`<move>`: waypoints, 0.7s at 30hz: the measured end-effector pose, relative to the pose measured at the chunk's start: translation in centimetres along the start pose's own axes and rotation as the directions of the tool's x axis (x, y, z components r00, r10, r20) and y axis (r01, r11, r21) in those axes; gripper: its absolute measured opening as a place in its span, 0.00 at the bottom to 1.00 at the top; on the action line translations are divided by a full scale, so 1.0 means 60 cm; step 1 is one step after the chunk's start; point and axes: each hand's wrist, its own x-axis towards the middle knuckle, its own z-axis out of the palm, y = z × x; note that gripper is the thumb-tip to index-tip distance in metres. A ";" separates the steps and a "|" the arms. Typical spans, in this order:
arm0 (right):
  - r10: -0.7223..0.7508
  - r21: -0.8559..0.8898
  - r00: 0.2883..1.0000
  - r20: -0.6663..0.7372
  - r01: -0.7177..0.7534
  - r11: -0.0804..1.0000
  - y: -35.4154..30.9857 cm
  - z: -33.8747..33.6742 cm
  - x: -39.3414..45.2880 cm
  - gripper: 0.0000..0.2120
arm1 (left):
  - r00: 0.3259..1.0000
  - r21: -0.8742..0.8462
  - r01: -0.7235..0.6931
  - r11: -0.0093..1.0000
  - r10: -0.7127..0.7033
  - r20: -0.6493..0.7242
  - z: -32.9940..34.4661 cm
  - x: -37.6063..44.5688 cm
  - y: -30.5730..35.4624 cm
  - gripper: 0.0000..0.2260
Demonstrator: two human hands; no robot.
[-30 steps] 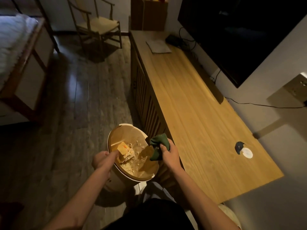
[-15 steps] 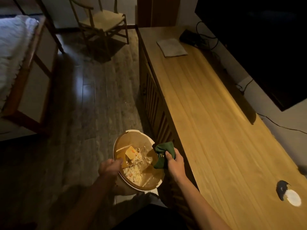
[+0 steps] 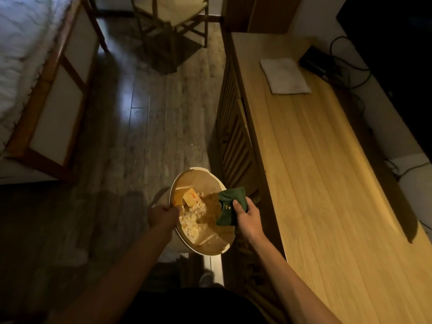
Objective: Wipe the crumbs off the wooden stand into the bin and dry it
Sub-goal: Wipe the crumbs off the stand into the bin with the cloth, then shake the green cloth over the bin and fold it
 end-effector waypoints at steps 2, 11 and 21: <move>0.003 -0.022 1.000 -0.031 -0.004 1.000 -0.024 0.024 0.052 0.12 | 1.000 0.014 -0.007 1.000 0.007 0.017 0.002 0.053 0.045 0.17; 0.083 -0.188 0.979 -0.188 -0.119 0.975 -0.130 0.151 0.231 0.14 | 0.984 0.063 0.162 0.985 -0.166 0.069 0.011 0.235 0.218 0.13; 0.079 -0.439 0.972 -0.221 -0.171 0.882 -0.123 0.237 0.442 0.16 | 0.976 0.147 0.186 0.972 -0.199 0.085 0.079 0.456 0.283 0.15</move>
